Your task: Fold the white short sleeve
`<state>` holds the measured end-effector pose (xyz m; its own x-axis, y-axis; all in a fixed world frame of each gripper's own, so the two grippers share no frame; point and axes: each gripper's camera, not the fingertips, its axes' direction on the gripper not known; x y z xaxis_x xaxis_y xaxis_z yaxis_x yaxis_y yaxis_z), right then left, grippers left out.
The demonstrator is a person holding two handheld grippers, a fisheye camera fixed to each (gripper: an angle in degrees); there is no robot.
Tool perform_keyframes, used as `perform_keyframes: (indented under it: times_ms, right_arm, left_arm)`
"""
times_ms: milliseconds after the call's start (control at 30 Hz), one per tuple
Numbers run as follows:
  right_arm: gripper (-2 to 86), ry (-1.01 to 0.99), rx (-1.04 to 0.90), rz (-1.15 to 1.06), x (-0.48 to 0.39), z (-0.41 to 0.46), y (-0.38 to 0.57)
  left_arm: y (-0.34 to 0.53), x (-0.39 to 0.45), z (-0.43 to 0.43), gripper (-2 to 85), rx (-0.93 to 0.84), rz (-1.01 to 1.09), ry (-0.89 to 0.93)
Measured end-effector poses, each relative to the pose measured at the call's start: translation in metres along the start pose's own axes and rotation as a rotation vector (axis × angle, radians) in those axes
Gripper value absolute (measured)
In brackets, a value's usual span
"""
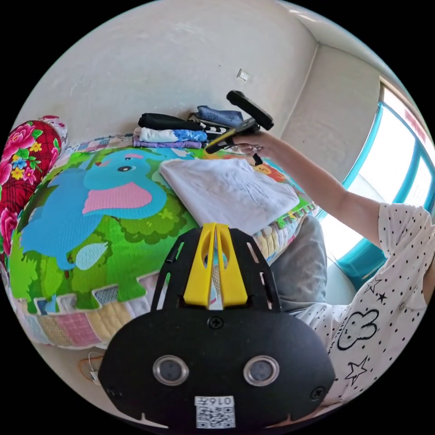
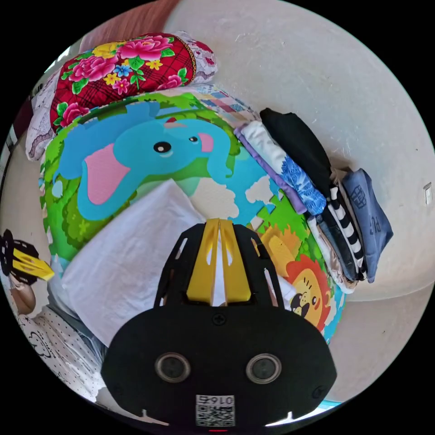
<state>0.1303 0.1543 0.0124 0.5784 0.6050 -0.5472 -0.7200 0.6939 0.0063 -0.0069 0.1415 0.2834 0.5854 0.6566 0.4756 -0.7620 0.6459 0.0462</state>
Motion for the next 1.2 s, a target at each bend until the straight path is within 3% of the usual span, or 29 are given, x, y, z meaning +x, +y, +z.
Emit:
perform_keyframes:
  times_ms: [200, 267, 433, 600, 833, 1000, 1200]
  right_arm:
    - [-0.5, -0.110, -0.012, 0.084, 0.018, 0.048, 0.041]
    - [-0.5, -0.102, -0.071, 0.084, 0.020, 0.079, 0.049]
    - [-0.5, -0.170, -0.008, 0.109, 0.042, 0.090, 0.083]
    - [-0.4, -0.060, 0.175, 0.183, 0.086, 0.038, 0.157]
    - [-0.5, 0.118, -0.117, 0.218, 0.152, 0.074, 0.254]
    - [-0.4, 0.059, -0.078, 0.272, 0.179, 0.100, 0.302]
    - [-0.4, 0.012, -0.036, 0.353, 0.220, 0.129, 0.338]
  left_arm:
    - [-0.017, 0.034, 0.094, -1.0, -0.227, 0.127, -0.085]
    - [-0.008, 0.037, 0.100, -1.0, -0.181, 0.124, -0.123]
    - [-0.007, 0.028, 0.118, -1.0, -0.188, 0.110, -0.092]
    - [-0.064, 0.022, 0.126, -1.0, -0.106, 0.202, -0.201]
    - [-0.183, -0.011, 0.249, -1.0, -0.192, 0.202, -0.205]
    - [-0.196, -0.056, 0.360, -1.0, -0.358, 0.128, -0.329]
    - [-0.187, -0.079, 0.380, -1.0, -0.315, 0.103, -0.309]
